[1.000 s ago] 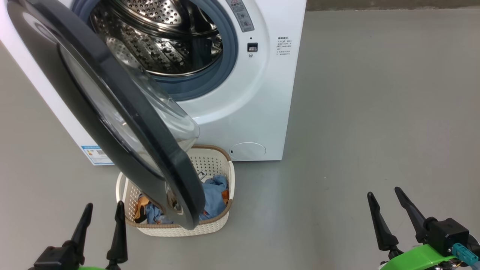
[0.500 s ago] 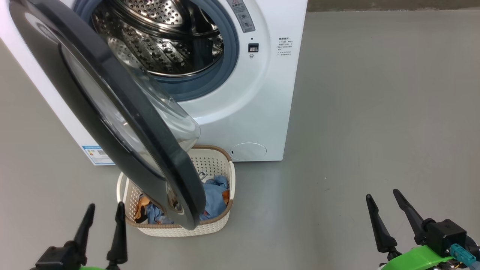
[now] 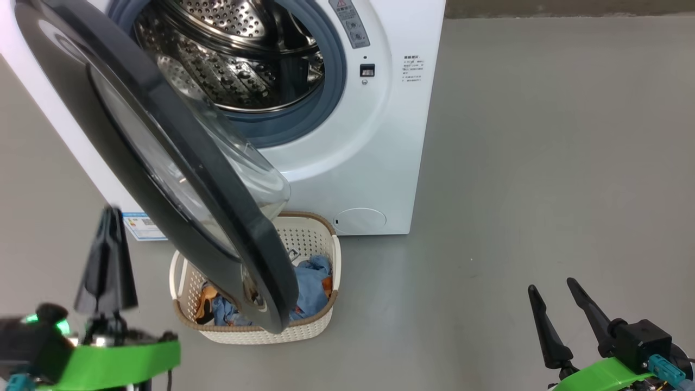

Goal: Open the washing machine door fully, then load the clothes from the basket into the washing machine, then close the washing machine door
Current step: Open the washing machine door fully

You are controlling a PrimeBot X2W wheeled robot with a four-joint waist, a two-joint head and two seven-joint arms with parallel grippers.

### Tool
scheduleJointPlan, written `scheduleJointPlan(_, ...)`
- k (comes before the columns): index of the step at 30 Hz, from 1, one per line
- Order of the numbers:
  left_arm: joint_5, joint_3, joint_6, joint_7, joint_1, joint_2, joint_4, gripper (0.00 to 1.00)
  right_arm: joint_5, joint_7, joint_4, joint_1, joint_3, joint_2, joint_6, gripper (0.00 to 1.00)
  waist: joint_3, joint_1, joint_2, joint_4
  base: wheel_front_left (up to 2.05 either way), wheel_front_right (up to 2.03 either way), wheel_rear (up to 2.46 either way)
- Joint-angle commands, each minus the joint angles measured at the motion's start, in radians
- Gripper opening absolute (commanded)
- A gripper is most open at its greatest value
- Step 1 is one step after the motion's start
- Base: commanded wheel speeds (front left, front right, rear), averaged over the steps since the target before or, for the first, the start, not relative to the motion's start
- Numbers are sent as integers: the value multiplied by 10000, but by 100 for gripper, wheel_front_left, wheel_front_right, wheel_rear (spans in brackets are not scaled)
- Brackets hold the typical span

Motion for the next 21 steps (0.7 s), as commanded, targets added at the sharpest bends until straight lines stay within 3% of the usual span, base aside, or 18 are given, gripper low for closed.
scheduleJointPlan(1, 179, 93, -25, -63, -662, 105, -984, 0, 7, -120, -164, -108, 248, -55, 63, 100, -45, 0, -1, -14, 0, 0, 0)
scheduleJointPlan(6, 292, -731, -25, -63, -1122, 308, -1996, 0, 54, -120, -38, -99, 292, -80, 63, 100, -90, 0, -1, -40, 0, 0, 0)
scheduleJointPlan(11, 248, -2357, -25, -63, -1625, 576, -2633, 0, 92, -120, 69, -99, 341, -109, 63, 100, -143, 0, -1, -83, 0, 0, 0)
scheduleJointPlan(21, -11, -5522, -25, -63, -1788, 746, -1931, 0, 188, -120, 289, -89, 507, -159, 63, 100, -160, 0, -1, -234, 0, 0, 0)
